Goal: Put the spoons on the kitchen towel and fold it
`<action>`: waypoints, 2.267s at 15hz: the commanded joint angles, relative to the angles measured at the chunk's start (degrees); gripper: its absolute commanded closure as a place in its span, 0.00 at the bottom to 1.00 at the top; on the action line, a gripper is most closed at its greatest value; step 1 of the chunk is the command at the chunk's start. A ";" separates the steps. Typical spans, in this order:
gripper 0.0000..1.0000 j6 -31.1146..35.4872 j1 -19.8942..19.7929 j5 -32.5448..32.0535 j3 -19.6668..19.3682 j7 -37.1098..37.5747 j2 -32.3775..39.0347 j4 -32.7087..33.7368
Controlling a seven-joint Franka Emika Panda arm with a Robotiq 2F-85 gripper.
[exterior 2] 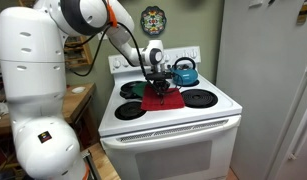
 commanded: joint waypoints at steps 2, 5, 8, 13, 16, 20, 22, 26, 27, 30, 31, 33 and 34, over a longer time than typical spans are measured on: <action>0.49 0.98 0.21 -0.30 0.26 1.41 -2.07 -0.15; 0.25 -1.27 0.67 0.98 1.07 1.38 -4.37 -0.37; 0.03 -7.99 1.05 3.78 2.15 1.16 -6.61 -0.99; 0.00 -18.00 1.42 3.35 2.02 2.75 -8.51 -2.40; 0.00 -17.97 1.16 4.86 1.98 3.20 -9.16 -4.36; 0.00 -16.06 1.13 6.88 2.07 2.32 -8.85 -6.12; 0.00 -14.39 1.07 7.43 2.08 1.35 -8.38 -6.52; 0.06 -11.44 1.04 7.41 2.03 1.02 -7.98 -7.21; 0.07 -11.03 1.04 7.38 2.03 1.03 -7.87 -7.31; 0.13 -10.14 1.03 7.17 2.00 1.15 -7.79 -7.59; 0.18 -10.14 1.04 7.19 2.01 1.09 -7.70 -7.57; 0.23 -10.26 1.05 7.02 1.99 1.18 -7.63 -7.54; 0.27 -10.24 1.07 6.55 1.91 1.61 -7.74 -7.57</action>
